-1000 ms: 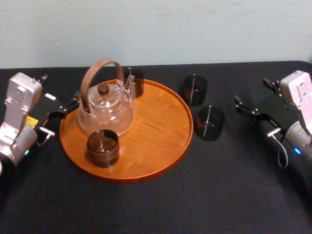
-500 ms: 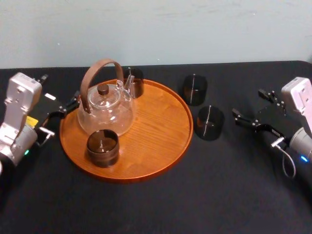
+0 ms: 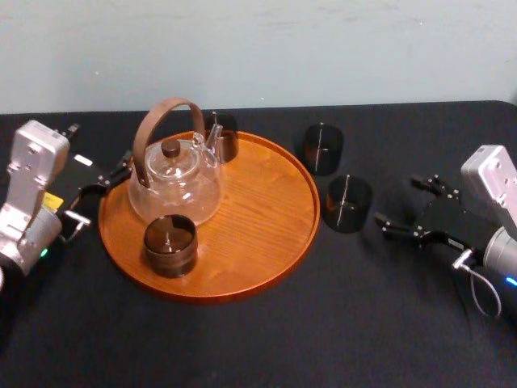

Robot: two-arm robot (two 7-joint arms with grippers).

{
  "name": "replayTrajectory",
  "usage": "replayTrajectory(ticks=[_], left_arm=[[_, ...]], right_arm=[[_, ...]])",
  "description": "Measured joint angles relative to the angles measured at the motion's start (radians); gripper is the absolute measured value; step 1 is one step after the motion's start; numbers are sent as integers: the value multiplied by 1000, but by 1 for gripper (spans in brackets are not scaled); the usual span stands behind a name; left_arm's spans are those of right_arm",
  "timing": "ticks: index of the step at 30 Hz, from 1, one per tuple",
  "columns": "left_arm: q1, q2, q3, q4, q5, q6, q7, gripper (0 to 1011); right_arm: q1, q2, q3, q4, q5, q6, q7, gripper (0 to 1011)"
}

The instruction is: Pick up the glass from the table and place it on the tray.

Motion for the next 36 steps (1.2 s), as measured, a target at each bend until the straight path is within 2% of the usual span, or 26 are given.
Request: replayTrajectory(ticks=[4,13,26,36], left_arm=[[0,0,0,0,0,0,0,1001],[0,0,0,0,0,0,0,1001],[0,0,0,0,0,0,0,1001],[0,0,0,0,0,0,0,1001]], right_arm=[[-3,0,-2,-4,1,14,30,1003],[9,-30,-2,6,9,69,75,1002],[76,-97,1,67,24,161,143,1002],[133,-135,-12,125,24,199,167,1002]])
